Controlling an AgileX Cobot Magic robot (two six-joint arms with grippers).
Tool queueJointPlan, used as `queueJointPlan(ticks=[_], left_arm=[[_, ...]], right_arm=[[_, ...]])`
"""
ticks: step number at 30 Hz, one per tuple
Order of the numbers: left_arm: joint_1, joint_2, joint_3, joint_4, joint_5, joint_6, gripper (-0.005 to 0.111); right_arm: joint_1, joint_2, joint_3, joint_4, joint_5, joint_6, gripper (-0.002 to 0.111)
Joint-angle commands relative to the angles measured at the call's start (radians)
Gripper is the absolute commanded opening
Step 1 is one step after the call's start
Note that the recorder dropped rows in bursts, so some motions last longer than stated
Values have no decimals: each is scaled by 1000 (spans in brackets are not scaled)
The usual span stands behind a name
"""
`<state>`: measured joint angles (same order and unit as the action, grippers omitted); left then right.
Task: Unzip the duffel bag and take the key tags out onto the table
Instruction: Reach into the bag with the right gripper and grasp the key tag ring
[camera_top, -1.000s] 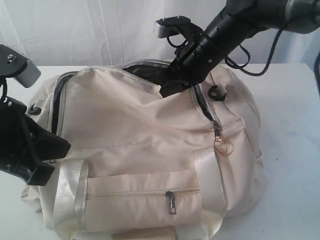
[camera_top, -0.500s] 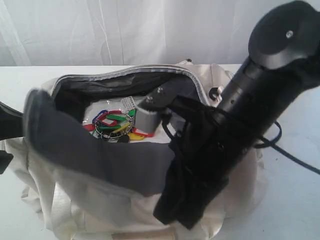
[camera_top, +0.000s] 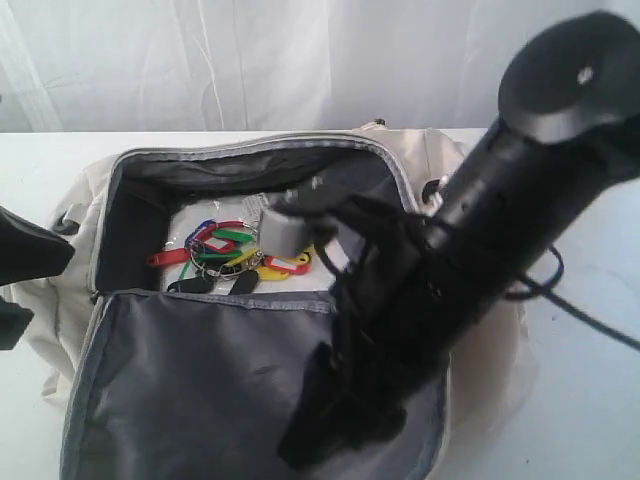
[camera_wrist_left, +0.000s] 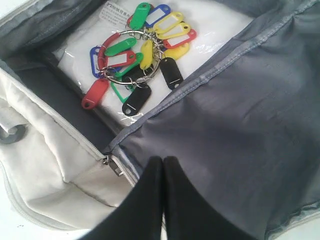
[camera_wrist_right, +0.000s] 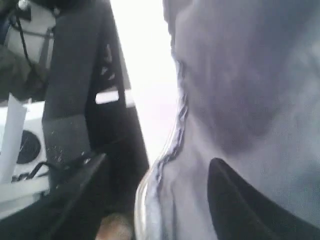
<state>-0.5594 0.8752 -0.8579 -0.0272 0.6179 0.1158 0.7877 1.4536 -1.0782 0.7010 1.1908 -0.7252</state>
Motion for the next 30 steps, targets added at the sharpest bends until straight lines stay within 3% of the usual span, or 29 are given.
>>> queueJointPlan(ticks=[1, 3, 7, 14, 20, 25, 30], left_arm=[[-1, -7, 18, -2, -11, -15, 0], [-1, -7, 19, 0, -11, -15, 0], [-1, -7, 19, 81, 26, -59, 0], [-1, -62, 17, 472, 81, -459, 0], [-1, -78, 19, 492, 79, -482, 0], [-1, -78, 19, 479, 66, -482, 0], [-1, -78, 19, 471, 62, -482, 0]], right_arm=[[3, -12, -142, 13, -338, -79, 56], [15, 16, -144, 11, -560, -173, 56], [47, 110, -147, 5, -683, -171, 56], [123, 352, -237, -54, -772, -171, 56], [135, 507, -363, -104, -804, -122, 59], [135, 575, -405, -339, -856, 114, 60], [135, 620, -417, -571, -785, 300, 60]])
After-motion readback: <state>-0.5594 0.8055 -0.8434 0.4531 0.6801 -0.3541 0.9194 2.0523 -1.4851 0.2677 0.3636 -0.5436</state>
